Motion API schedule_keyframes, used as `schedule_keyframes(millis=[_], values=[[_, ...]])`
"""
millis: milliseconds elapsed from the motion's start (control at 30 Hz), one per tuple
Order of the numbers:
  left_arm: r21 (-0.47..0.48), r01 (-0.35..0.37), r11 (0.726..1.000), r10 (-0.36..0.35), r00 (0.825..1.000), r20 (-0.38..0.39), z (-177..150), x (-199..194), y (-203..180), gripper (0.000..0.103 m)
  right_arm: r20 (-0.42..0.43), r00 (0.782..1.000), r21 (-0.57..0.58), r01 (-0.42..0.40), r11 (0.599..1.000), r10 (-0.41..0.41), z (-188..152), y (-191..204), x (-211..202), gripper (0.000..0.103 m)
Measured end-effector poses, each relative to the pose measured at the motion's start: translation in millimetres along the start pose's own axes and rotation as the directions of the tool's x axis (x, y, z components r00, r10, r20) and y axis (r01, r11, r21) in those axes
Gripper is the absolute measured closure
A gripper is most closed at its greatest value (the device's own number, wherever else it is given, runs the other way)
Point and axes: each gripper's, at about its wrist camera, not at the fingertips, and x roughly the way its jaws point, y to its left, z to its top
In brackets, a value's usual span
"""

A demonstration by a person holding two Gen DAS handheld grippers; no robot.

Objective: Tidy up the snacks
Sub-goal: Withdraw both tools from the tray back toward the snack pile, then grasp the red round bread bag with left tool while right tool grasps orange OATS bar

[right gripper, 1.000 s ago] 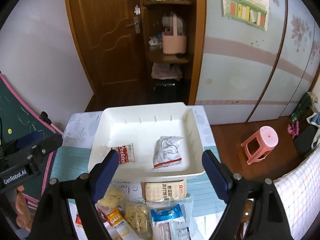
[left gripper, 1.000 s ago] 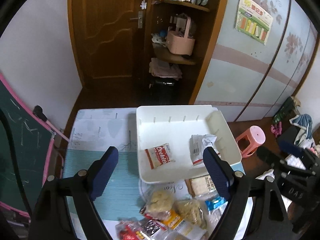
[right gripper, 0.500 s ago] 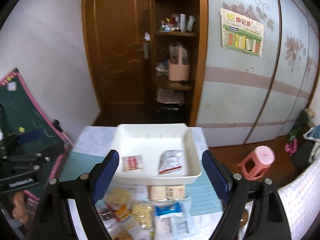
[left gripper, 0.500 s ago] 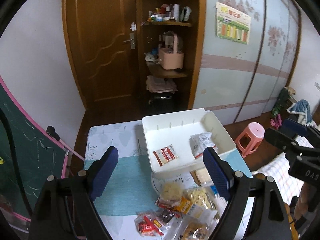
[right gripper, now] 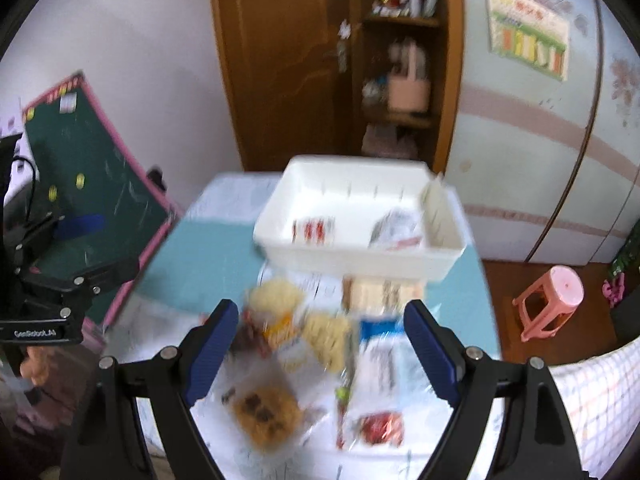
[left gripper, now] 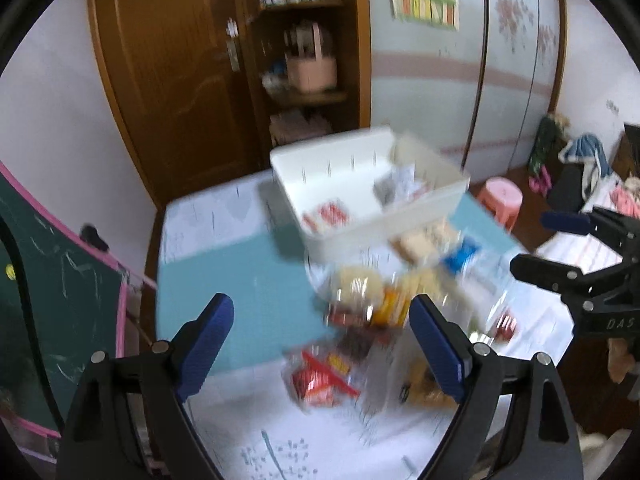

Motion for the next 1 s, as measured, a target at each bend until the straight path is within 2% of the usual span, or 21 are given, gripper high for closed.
schedule_keyframes(millis=[167,467,667,867,933,1000], values=[[0.008,-0.031,0.999,0.032,0.996,-0.086,-46.2,44.5,6.5,0.014,-0.101,0.995,-0.015,-0.001,1.0,-0.001,-34.4,4.4,41.6,0.018],[-0.132,-0.024,0.991,-0.012,0.964,-0.264,-94.6,111.6,30.4,0.014,-0.18,0.983,-0.084,0.004,0.996,-0.019,-45.4,15.0,85.0,0.018],[-0.17,-0.032,0.985,-0.024,0.948,-0.317,-104.2,136.8,35.7,0.014,-0.213,0.976,-0.138,0.008,0.99,-0.038,-40.4,25.3,113.3,0.019],[-0.233,-0.006,0.972,-0.076,0.937,-0.34,-103.7,154.0,44.1,0.014,-0.276,0.959,-0.169,0.019,0.986,-0.066,-41.1,30.8,144.5,0.025],[-0.245,-0.003,0.97,-0.086,0.932,-0.351,-103.2,159.4,45.5,0.014,-0.304,0.951,-0.161,0.01,0.987,-0.059,-44.3,30.7,153.8,0.031],[-0.253,0.0,0.968,-0.094,0.928,-0.36,-103.2,163.5,44.8,0.014,-0.29,0.954,-0.17,0.022,0.985,-0.071,-45.2,32.5,155.2,0.031]])
